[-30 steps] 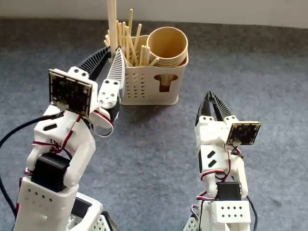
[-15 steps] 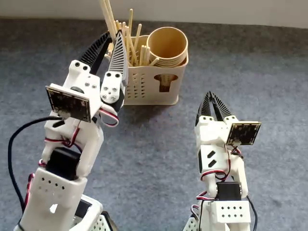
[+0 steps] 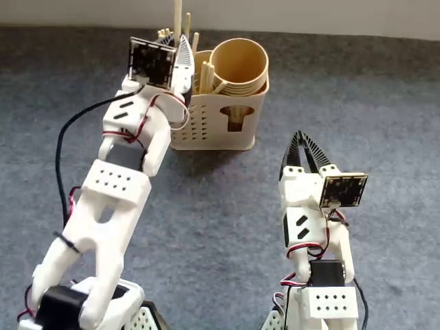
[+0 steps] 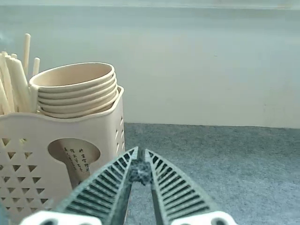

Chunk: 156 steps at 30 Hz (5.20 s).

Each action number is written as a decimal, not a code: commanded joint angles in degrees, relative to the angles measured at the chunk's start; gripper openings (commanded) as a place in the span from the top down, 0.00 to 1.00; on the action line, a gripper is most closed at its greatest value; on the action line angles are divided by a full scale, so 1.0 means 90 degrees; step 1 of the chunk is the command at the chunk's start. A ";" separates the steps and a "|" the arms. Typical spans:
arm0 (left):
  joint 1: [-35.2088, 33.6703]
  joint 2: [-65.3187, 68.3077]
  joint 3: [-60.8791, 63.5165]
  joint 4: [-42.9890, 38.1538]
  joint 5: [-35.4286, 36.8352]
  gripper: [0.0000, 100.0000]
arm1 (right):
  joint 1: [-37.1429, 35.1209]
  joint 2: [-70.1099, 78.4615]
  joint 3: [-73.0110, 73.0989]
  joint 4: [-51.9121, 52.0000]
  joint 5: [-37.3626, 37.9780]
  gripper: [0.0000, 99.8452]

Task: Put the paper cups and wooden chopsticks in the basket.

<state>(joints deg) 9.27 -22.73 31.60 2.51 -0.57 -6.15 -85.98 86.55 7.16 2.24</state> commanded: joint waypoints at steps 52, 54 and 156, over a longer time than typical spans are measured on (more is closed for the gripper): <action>0.0200 -0.3189 -0.1490 0.5548 0.0010 1.00 | -0.0190 -0.0073 -0.0054 -0.0054 0.0156 0.99; 0.0200 -0.3697 -0.0855 0.5158 0.0010 1.00 | -0.0190 -0.0073 -0.0054 -0.0054 0.0156 0.99; -0.0904 -0.9089 0.7282 0.6261 0.0020 0.99 | 0.0308 -0.2144 0.1998 0.5153 0.0107 0.99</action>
<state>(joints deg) 1.98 -104.04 95.96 49.10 -0.57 -4.13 -104.53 95.78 46.55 3.12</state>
